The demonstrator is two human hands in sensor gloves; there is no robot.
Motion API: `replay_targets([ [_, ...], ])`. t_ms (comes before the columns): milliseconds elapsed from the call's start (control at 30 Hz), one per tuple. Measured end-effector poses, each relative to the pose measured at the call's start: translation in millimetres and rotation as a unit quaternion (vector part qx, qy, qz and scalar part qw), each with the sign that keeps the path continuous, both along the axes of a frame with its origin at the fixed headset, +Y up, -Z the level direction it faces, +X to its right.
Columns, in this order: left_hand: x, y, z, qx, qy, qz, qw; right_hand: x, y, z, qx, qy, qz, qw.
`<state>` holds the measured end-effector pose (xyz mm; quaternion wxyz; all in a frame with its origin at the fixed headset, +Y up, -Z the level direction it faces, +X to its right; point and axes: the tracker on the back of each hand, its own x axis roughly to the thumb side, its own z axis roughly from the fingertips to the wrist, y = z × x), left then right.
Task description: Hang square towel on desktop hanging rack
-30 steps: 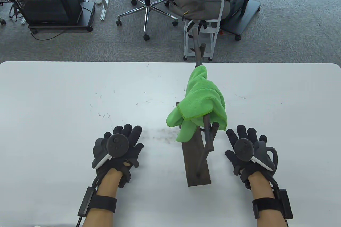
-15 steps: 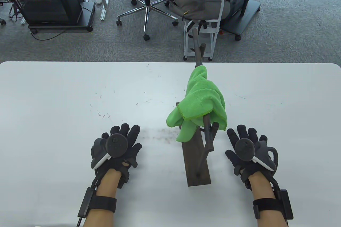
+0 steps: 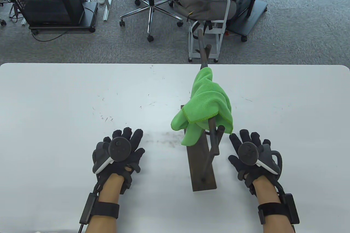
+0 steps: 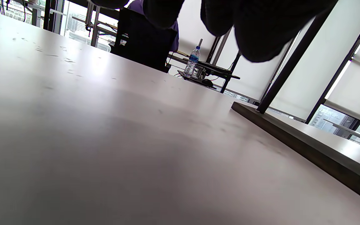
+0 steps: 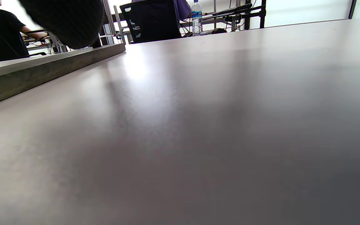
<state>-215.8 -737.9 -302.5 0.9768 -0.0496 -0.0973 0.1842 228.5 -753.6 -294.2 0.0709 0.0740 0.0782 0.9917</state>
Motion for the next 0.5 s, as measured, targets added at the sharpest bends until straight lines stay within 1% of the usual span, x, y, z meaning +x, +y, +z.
replay_targets([
  [300,1.4,-0.2,1.2,0.002,-0.001,-0.002,1.0,-1.6,-2.6,-0.9,-0.004,0.003,-0.012,1.0],
  [500,-0.4,-1.6,1.7,-0.009,0.002,-0.005,1.0,-1.8,-3.8,-0.8,-0.004,0.005,-0.011,1.0],
])
